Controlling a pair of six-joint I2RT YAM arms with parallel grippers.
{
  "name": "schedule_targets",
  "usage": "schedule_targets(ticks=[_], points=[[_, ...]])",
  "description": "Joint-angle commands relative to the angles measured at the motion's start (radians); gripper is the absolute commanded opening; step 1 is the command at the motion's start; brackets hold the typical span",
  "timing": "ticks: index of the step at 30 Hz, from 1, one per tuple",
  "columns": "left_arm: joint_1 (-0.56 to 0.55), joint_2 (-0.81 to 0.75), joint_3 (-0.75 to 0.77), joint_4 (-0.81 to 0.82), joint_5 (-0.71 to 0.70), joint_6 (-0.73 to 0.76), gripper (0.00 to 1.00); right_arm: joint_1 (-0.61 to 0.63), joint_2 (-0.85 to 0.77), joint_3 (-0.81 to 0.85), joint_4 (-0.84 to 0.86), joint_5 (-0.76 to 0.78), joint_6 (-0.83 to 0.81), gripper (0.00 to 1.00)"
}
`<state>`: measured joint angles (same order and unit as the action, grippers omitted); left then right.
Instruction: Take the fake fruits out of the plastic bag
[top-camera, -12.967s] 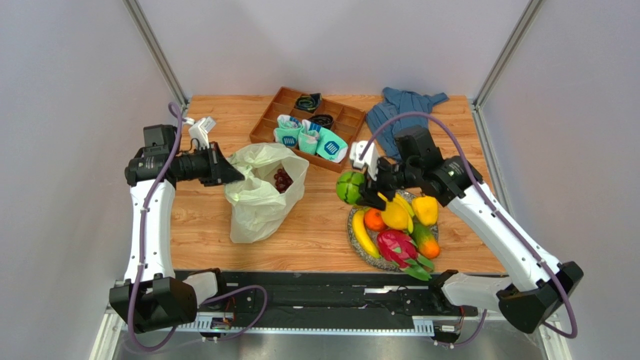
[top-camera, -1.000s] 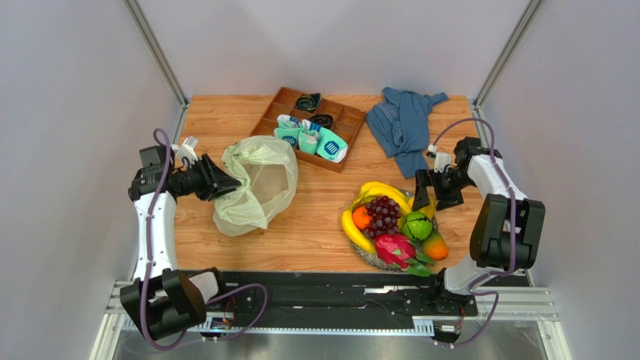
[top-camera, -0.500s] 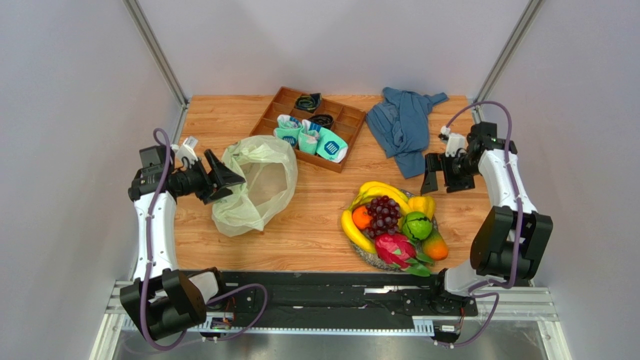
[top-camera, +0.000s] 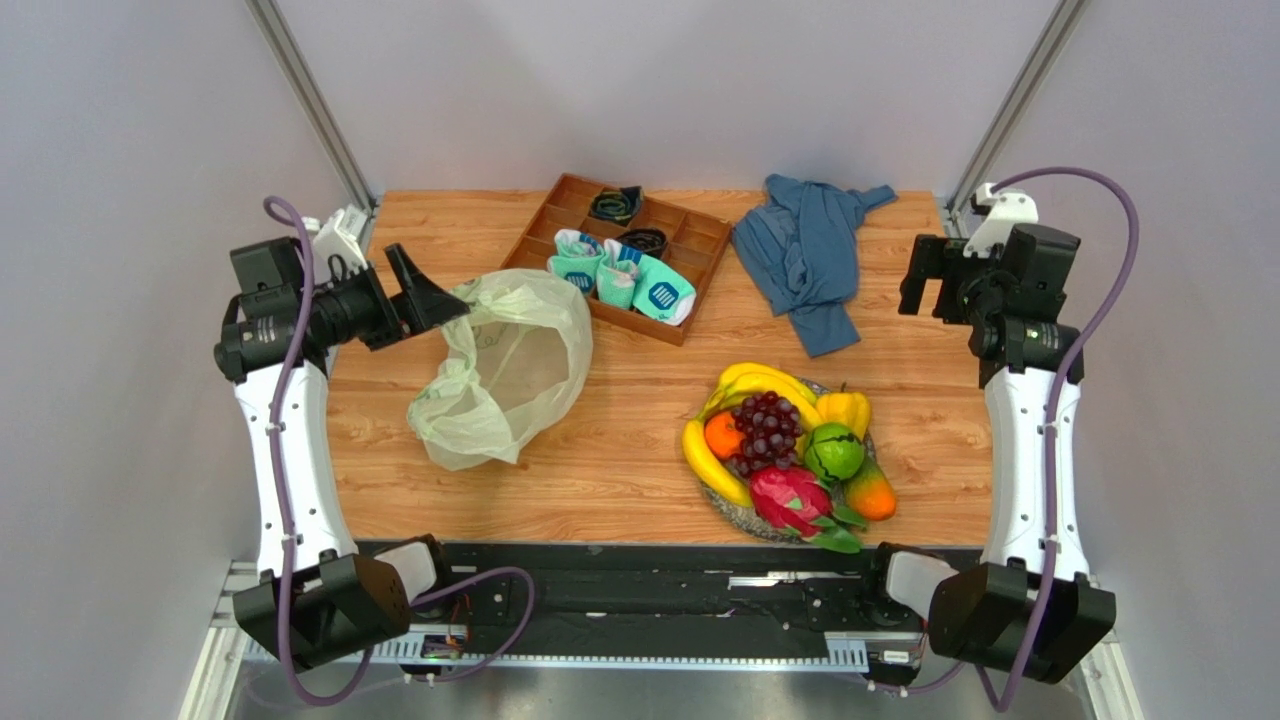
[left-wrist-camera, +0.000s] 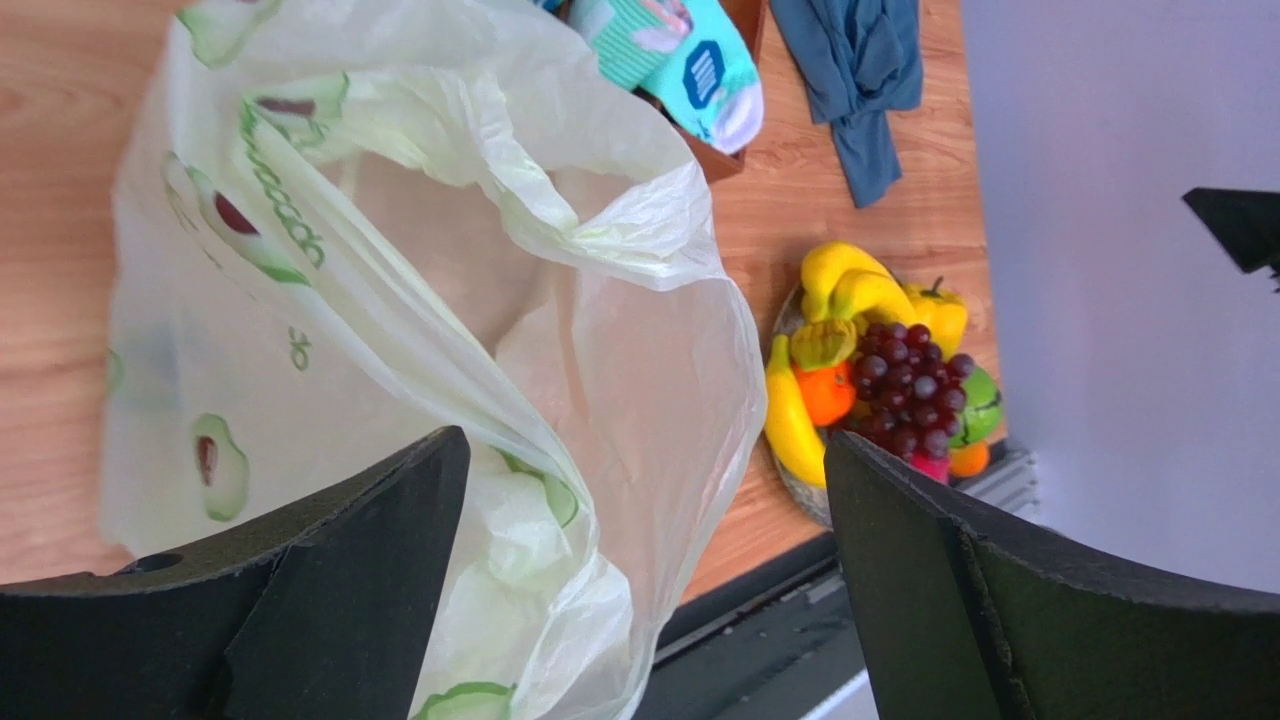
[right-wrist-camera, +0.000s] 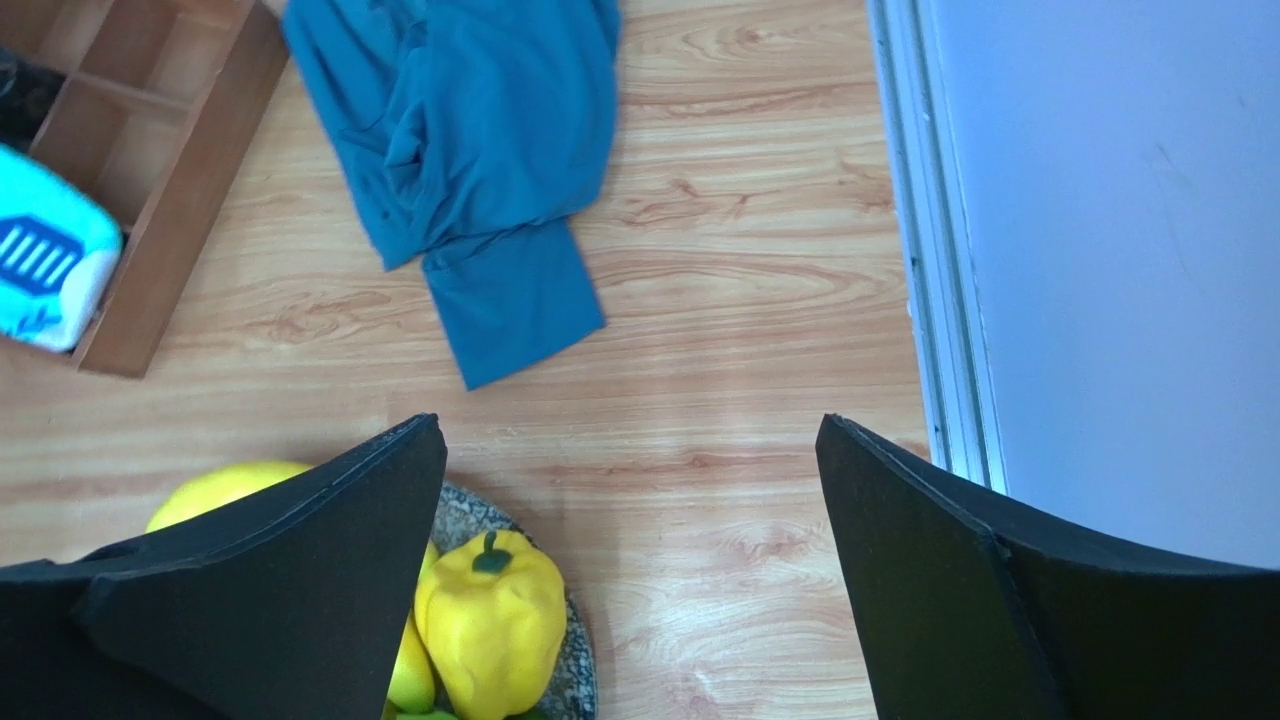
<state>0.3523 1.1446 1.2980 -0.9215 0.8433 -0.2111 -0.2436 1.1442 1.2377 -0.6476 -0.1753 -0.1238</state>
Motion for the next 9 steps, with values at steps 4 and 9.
schedule_targets(ticks=[4, 9], points=[[0.008, 0.017, 0.087, -0.042, -0.067, 0.105, 0.98, -0.003, 0.034, -0.018, 0.026, 0.137, 0.107, 1.00], [0.007, 0.009, 0.103, -0.034, -0.067, 0.092, 0.99, -0.002, 0.060, 0.019, 0.017, 0.077, 0.118, 1.00]])
